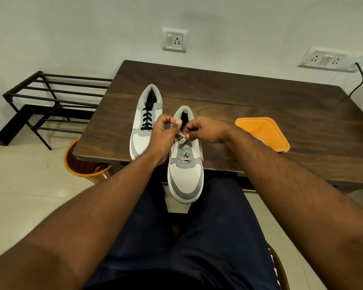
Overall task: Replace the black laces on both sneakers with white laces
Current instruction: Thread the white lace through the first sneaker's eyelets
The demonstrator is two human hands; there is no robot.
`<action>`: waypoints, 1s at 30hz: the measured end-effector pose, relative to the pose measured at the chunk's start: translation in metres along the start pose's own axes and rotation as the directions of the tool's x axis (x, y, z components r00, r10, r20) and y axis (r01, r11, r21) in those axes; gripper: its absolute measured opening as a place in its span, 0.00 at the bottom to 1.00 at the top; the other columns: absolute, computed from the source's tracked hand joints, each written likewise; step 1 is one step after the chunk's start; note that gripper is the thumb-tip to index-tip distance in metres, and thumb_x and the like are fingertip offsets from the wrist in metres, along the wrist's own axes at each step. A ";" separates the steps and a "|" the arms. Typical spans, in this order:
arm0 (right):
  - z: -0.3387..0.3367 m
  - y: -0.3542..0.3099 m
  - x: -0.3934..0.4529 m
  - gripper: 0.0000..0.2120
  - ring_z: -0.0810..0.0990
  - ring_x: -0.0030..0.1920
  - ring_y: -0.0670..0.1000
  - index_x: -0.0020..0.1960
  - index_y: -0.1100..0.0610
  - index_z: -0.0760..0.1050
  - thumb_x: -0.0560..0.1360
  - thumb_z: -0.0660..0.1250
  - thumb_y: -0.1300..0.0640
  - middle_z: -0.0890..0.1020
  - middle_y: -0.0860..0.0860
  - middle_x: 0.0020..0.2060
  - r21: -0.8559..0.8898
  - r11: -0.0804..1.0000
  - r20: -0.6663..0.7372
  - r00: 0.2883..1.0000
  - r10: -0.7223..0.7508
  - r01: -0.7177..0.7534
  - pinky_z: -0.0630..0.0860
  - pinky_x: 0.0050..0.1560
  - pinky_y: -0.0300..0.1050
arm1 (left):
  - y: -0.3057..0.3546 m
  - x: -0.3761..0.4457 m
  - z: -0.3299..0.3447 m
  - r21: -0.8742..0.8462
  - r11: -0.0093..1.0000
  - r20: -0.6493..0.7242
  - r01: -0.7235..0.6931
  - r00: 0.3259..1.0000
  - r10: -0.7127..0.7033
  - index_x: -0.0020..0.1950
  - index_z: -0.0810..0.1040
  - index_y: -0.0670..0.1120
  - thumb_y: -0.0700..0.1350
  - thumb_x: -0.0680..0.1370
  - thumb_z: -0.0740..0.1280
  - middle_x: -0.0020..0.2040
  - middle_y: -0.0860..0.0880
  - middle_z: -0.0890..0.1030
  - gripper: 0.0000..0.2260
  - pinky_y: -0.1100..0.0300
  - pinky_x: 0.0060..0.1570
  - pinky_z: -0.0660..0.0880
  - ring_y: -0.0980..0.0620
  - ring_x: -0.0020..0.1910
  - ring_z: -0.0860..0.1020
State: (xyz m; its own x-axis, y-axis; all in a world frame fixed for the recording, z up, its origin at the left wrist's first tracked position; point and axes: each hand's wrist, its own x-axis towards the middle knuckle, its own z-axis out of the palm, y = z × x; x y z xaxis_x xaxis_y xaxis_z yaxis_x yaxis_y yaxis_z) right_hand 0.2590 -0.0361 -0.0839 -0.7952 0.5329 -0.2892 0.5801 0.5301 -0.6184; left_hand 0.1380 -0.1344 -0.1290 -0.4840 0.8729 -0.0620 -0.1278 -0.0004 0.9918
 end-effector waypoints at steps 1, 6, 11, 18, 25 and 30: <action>0.000 0.003 -0.002 0.05 0.79 0.43 0.45 0.45 0.54 0.82 0.77 0.67 0.61 0.83 0.49 0.41 0.132 0.991 0.017 1.000 0.004 -0.006 0.75 0.51 0.43 | -0.005 -0.001 -0.004 0.067 0.997 -0.003 -0.048 0.999 0.048 0.44 0.74 0.45 0.47 0.79 0.68 0.50 0.44 0.79 0.08 0.53 0.49 0.80 0.52 0.45 0.81; 0.008 0.016 -0.005 0.05 0.80 0.45 0.47 0.48 0.60 0.82 0.74 0.71 0.60 0.84 0.53 0.42 0.369 0.929 -0.024 1.000 0.004 0.005 0.76 0.55 0.46 | -0.022 -0.014 -0.012 0.449 0.869 0.134 -0.209 0.977 0.166 0.42 0.83 0.44 0.49 0.76 0.71 0.78 0.47 0.59 0.09 0.58 0.69 0.65 0.54 0.73 0.63; 0.011 0.019 -0.009 0.05 0.81 0.40 0.46 0.46 0.60 0.83 0.71 0.73 0.66 0.85 0.53 0.40 0.455 0.890 -0.225 0.964 0.140 -0.023 0.78 0.45 0.40 | -0.025 -0.017 -0.016 0.541 0.793 0.163 -0.280 0.960 0.228 0.34 0.78 0.53 0.45 0.77 0.71 0.77 0.49 0.63 0.11 0.52 0.71 0.64 0.53 0.74 0.62; 0.013 0.051 -0.011 0.04 0.78 0.38 0.46 0.46 0.59 0.83 0.74 0.71 0.64 0.83 0.52 0.39 0.275 0.942 -0.597 0.734 0.325 -0.193 0.72 0.38 0.38 | -0.029 -0.026 -0.030 0.744 0.656 -0.042 -0.127 0.971 0.237 0.33 0.75 0.46 0.42 0.73 0.69 0.74 0.49 0.68 0.09 0.50 0.70 0.59 0.48 0.74 0.62; 0.019 0.041 -0.014 0.10 0.76 0.54 0.57 0.54 0.61 0.78 0.79 0.59 0.61 0.80 0.58 0.52 -0.445 0.823 -0.524 0.848 0.081 -0.354 0.72 0.50 0.50 | -0.019 -0.035 -0.021 0.726 0.686 -0.210 0.048 0.966 0.154 0.61 0.77 0.42 0.45 0.75 0.68 0.66 0.46 0.78 0.16 0.43 0.68 0.54 0.45 0.76 0.56; 0.027 0.043 -0.020 0.10 0.76 0.55 0.57 0.56 0.59 0.76 0.78 0.60 0.61 0.79 0.57 0.53 -0.458 0.774 -0.519 0.838 0.167 -0.438 0.75 0.51 0.53 | -0.011 -0.030 -0.023 0.815 0.578 -0.121 0.040 0.988 0.101 0.44 0.79 0.47 0.45 0.76 0.68 0.78 0.53 0.62 0.03 0.35 0.69 0.53 0.45 0.79 0.42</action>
State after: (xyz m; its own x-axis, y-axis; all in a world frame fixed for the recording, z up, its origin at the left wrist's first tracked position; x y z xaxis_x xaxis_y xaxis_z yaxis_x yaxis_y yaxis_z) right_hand 0.2955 -0.0416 -0.1243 -0.4782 0.8776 0.0335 0.8777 0.4789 -0.0170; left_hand 0.1339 -0.1722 -0.1406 -0.5953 0.8031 0.0257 0.6123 0.4327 0.6617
